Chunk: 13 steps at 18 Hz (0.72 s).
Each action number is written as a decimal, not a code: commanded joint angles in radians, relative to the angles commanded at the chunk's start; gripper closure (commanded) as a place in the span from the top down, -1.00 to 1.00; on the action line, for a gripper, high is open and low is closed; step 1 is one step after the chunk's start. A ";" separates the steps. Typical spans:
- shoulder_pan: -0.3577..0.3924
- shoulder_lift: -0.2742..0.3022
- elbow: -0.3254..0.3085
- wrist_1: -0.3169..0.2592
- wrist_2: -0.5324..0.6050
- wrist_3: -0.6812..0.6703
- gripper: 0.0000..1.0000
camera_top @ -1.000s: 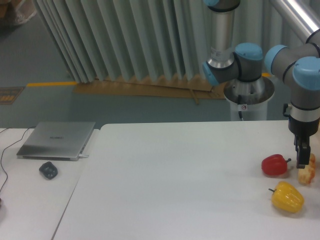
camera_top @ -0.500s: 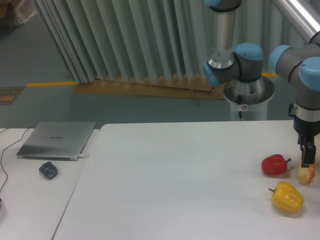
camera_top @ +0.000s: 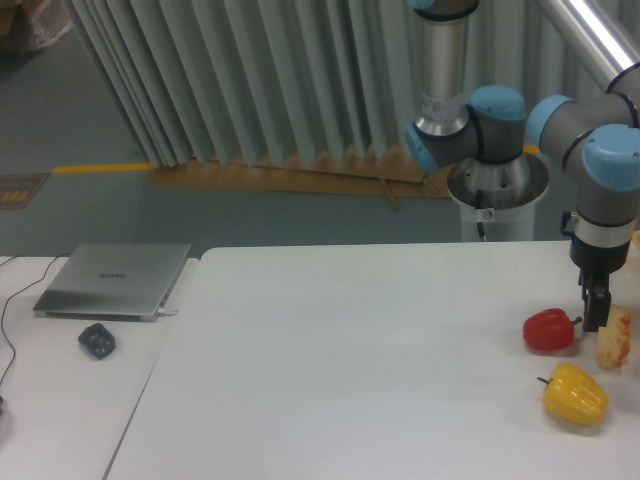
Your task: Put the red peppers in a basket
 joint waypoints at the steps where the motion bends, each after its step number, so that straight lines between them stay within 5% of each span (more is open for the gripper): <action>1: -0.002 0.000 -0.011 0.000 0.000 -0.002 1.00; 13: -0.054 -0.018 -0.018 0.008 0.002 -0.005 1.00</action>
